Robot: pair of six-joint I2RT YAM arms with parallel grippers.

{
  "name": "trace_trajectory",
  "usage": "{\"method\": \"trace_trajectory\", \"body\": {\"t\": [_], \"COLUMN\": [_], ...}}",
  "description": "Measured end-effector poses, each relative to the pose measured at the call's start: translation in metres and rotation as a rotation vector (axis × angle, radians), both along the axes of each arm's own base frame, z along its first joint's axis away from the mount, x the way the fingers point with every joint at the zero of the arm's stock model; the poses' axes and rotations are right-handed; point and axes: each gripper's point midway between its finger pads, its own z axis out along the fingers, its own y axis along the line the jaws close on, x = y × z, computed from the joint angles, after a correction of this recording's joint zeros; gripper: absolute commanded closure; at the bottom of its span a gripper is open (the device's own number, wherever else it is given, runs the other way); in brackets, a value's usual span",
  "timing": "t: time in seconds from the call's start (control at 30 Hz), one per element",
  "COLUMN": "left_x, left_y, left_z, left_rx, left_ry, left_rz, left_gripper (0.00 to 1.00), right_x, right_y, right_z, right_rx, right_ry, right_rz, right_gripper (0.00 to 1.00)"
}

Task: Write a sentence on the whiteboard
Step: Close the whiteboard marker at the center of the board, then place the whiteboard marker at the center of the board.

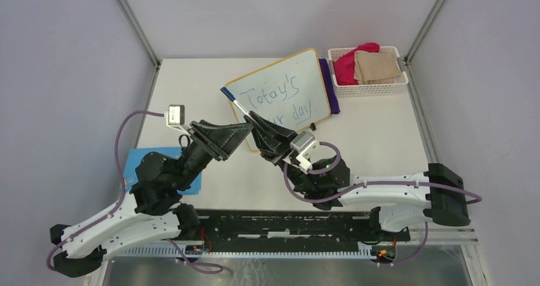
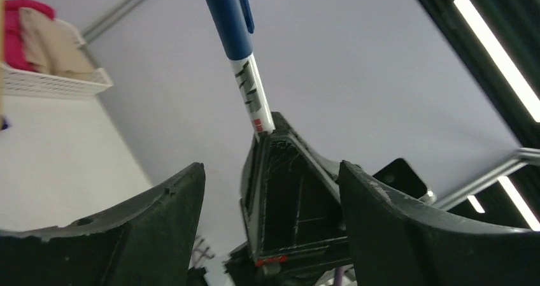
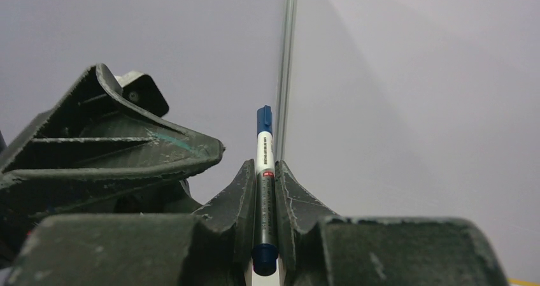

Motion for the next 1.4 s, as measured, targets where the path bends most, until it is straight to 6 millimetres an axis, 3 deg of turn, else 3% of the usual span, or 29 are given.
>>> {"method": "trace_trajectory", "body": {"t": [0.2,0.37,0.53,0.93,1.17,1.4], "left_x": [0.006,0.014,0.017,0.018,0.018,0.02], "left_y": [0.023,0.043,0.043,-0.013,-0.011,-0.001], "left_z": [-0.036,-0.045,-0.05,-0.047,-0.032,-0.01], "left_rx": [0.169,0.26,0.304,0.318,0.249,0.143], "left_ry": [0.036,0.046,0.034,-0.021,-0.026,-0.027], "left_rz": [0.108,0.209,0.229,0.088,0.094,0.125], "left_gripper": [0.07,0.06,0.06,0.05,0.09,0.22], "right_x": [0.004,0.008,0.006,-0.011,-0.02,-0.026], "right_y": [-0.025,-0.056,-0.071,-0.062,-0.061,-0.062], "right_z": [-0.029,-0.045,-0.059,-0.052,-0.046,-0.042], "right_rx": [-0.093,-0.11,-0.111,-0.056,-0.031,-0.013], "right_ry": [0.053,0.093,0.119,0.113,0.104,0.098], "right_rz": [-0.029,-0.061,-0.045,0.096,0.158,0.194], "right_gripper": [1.0,1.0,1.0,1.0,1.0,1.0]}}
